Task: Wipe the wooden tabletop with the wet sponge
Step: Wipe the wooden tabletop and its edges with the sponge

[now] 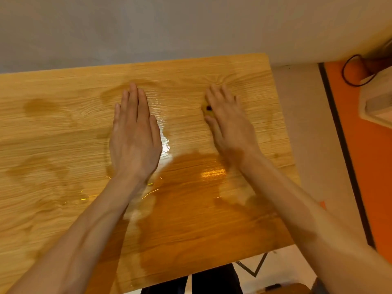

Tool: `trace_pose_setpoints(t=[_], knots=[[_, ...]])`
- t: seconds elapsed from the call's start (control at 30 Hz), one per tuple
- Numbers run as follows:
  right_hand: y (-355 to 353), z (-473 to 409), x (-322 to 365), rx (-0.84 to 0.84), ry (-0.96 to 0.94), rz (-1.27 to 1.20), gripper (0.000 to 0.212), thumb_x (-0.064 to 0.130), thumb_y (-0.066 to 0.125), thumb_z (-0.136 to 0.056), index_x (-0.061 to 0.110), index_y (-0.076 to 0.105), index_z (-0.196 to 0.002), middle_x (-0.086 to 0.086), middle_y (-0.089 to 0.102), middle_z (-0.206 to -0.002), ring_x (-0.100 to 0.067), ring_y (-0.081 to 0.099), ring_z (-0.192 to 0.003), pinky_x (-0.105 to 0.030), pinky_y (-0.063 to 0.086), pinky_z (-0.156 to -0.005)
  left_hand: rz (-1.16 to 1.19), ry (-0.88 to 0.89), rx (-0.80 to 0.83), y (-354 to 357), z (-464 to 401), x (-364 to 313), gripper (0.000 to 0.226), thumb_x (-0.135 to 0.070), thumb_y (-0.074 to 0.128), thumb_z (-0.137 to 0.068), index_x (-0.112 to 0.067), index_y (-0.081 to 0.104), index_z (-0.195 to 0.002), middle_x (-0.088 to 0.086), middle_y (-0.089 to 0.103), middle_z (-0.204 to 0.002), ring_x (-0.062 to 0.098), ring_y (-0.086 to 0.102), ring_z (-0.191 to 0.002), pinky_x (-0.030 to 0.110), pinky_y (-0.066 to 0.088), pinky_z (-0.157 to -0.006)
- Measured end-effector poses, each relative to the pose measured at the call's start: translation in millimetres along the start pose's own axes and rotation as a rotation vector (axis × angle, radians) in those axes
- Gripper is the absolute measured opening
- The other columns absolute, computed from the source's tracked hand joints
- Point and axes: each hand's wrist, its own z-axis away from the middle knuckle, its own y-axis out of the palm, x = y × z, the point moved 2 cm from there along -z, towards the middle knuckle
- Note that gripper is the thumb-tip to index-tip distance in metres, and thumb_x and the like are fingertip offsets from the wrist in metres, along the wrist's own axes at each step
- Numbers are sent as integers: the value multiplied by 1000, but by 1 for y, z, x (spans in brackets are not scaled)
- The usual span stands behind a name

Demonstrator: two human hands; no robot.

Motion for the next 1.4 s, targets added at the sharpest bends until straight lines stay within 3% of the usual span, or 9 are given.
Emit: trace_pose_setpoints(t=[0.13,0.3,0.5,0.73,0.83,0.93,1.13,1.3,1.4], knots=[[-5,-11,-17,-71,104,-38,51,26,32,-105,12,20,-153,-3,14,-162,-18,3,-150,-36,0,-123,41,-5,-8,0,1,-2,54,-21,25,-108,0,19,-158,14,12,-168,27,9,-156,36,3,-128],[7,121,-4,76,-167,-9,51,28,36,-102,11,28,-150,-5,23,-159,-20,9,-149,-39,7,-122,48,-2,-19,-3,3,-3,53,-19,27,-108,1,20,-157,15,12,-168,27,9,-156,37,4,-128],[-24,-26,-62,-60,78,-6,51,25,33,-105,11,20,-153,-4,15,-161,-18,6,-150,-33,-1,-121,27,4,-44,1,2,-2,54,-21,26,-108,0,22,-157,14,15,-167,27,11,-156,36,5,-127],[-1,142,-64,73,-124,59,52,30,27,-105,16,14,-153,0,12,-161,-18,1,-150,-39,3,-123,24,16,-42,2,2,0,56,-26,22,-107,-2,20,-158,13,15,-168,27,10,-156,36,4,-127],[-18,60,-86,54,-71,80,53,23,41,-102,13,23,-151,-5,20,-160,-20,9,-149,-34,2,-121,37,16,-44,1,0,0,56,-26,22,-107,-2,22,-157,14,16,-167,27,12,-156,36,4,-127],[-37,-5,-97,-38,86,-65,51,23,35,-104,13,21,-153,-3,16,-161,-17,6,-150,-30,-3,-120,47,8,-53,1,2,1,56,-25,25,-106,-2,24,-157,14,18,-167,27,13,-156,33,3,-126],[-30,139,-86,63,-24,24,50,25,32,-103,7,28,-149,-8,24,-158,-23,14,-148,-38,8,-122,48,2,-45,1,1,2,57,-29,23,-106,-5,22,-158,12,16,-167,24,11,-156,31,1,-126],[-41,37,-97,-22,40,-101,50,22,36,-104,10,23,-151,-5,19,-160,-19,8,-150,-31,-3,-121,9,0,-12,2,1,5,59,-32,20,-106,-5,19,-159,11,14,-168,23,9,-157,37,5,-128],[-35,32,-98,-35,72,-75,51,24,33,-105,11,20,-152,-4,17,-161,-18,7,-150,-31,-4,-121,14,2,49,0,1,5,59,-32,21,-106,-6,17,-159,10,11,-169,23,7,-157,38,3,-128]])
